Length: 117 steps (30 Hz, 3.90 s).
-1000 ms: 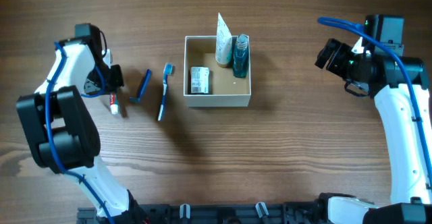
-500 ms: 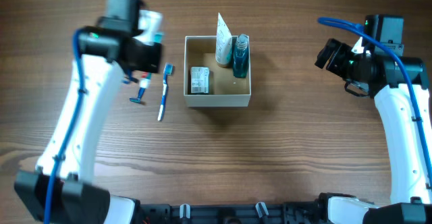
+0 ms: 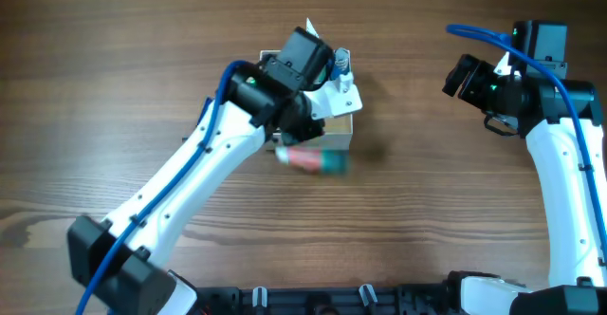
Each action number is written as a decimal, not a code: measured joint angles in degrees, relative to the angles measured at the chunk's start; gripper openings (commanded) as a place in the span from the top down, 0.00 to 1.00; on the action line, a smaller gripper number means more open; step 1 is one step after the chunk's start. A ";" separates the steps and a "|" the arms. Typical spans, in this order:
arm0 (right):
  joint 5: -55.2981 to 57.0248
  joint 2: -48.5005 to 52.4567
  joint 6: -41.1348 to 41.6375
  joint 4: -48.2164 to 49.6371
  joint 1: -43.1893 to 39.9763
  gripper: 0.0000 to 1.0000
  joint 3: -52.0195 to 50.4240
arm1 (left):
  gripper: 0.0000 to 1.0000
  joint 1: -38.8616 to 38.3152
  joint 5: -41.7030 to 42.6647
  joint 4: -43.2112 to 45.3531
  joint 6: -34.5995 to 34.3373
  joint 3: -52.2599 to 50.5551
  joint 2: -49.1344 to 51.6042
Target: Pack container
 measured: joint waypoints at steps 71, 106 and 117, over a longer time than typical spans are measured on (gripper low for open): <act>0.00 0.00 0.00 0.00 0.00 0.00 0.00 | 0.28 -15.96 9.18 8.17 -96.24 -35.71 -3.56; -0.02 0.00 0.00 0.00 0.00 0.00 0.00 | 0.96 -13.90 16.65 2.69 -87.17 -33.11 4.52; 0.00 0.00 0.00 0.00 0.00 0.00 0.00 | 0.96 -7.26 10.32 -9.86 -82.79 -13.88 -10.64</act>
